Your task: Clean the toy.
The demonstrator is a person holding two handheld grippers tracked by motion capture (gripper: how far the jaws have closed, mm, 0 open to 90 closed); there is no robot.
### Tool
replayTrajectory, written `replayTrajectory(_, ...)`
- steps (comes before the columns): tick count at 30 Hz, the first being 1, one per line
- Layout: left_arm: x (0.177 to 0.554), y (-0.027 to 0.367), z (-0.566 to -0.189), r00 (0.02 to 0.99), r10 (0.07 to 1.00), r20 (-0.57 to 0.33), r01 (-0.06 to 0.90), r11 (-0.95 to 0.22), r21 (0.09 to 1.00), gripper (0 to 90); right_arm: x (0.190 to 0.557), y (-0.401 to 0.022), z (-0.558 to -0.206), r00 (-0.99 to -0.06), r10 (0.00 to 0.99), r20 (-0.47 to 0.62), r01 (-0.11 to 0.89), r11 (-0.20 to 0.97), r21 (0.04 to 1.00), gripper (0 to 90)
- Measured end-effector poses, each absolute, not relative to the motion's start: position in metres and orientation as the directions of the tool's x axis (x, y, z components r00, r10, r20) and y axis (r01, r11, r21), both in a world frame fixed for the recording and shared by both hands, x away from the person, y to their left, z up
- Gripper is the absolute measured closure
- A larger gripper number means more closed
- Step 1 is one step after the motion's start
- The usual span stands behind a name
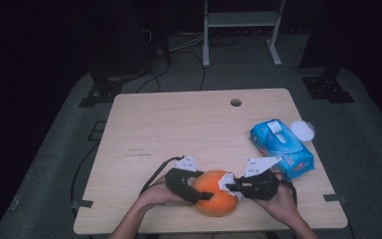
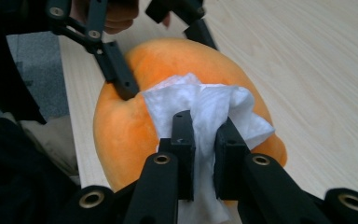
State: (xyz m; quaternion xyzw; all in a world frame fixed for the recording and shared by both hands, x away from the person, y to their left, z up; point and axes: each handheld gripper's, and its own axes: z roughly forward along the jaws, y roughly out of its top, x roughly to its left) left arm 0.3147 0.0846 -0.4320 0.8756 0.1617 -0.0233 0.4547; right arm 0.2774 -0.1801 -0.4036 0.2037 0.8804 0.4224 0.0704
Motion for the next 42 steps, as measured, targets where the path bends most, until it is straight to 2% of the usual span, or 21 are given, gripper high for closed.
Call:
replayTrajectory(1,0.314,0.085,-0.429,0.951,0.260,-0.169,0.286,-0.523,0.803,33.5,0.278,-0.182,-0.402,-0.903,0.426,0.051,0.304,0.551,0.777,80.0)
replayTrajectory(2,0.313,0.085,-0.428,0.955,0.258,-0.148,0.264,-0.508,0.820,36.8,0.279,-0.183,-0.401,-0.901,0.430,0.048,0.302,0.546,0.782,80.1)
replayTrajectory(6,0.308,0.085,-0.416,0.960,0.279,0.030,0.106,-0.458,0.883,39.1,0.279,-0.189,-0.392,-0.886,0.463,0.037,0.297,0.504,0.811,80.2)
replayTrajectory(8,0.309,0.083,-0.417,0.958,0.281,0.063,0.078,-0.464,0.882,38.2,0.281,-0.190,-0.388,-0.875,0.483,0.030,0.293,0.480,0.827,80.1)
replayTrajectory(10,0.312,0.082,-0.427,0.959,0.281,0.041,0.103,-0.481,0.871,33.9,0.284,-0.189,-0.391,-0.870,0.492,0.021,0.297,0.490,0.820,80.0)
replayTrajectory(12,0.319,0.086,-0.432,0.956,0.291,-0.041,0.173,-0.447,0.878,23.9,0.289,-0.186,-0.400,-0.869,0.493,0.039,0.316,0.493,0.811,80.0)
replayTrajectory(14,0.323,0.089,-0.431,0.950,0.302,-0.074,0.205,-0.430,0.879,16.4,0.290,-0.183,-0.403,-0.867,0.497,0.045,0.322,0.487,0.812,80.0)
replayTrajectory(19,0.320,0.090,-0.432,0.955,0.289,-0.065,0.195,-0.450,0.872,21.2,0.282,-0.168,-0.400,-0.875,0.484,-0.024,0.270,0.529,0.805,80.0)
replayTrajectory(24,0.319,0.092,-0.435,0.958,0.286,-0.033,0.169,-0.466,0.868,26.2,0.284,-0.171,-0.401,-0.874,0.486,-0.018,0.272,0.518,0.811,80.1)
replayTrajectory(27,0.320,0.096,-0.437,0.955,0.293,-0.043,0.181,-0.464,0.867,26.8,0.285,-0.175,-0.401,-0.862,0.505,-0.031,0.275,0.519,0.809,80.1)
replayTrajectory(36,0.321,0.100,-0.440,0.955,0.290,-0.058,0.189,-0.451,0.872,26.2,0.301,-0.201,-0.421,-0.811,0.580,0.081,0.415,0.472,0.778,80.2)
replayTrajectory(42,0.316,0.095,-0.439,0.967,0.256,-0.013,0.135,-0.464,0.876,26.4,0.296,-0.194,-0.410,-0.825,0.560,0.080,0.382,0.447,0.809,80.2)
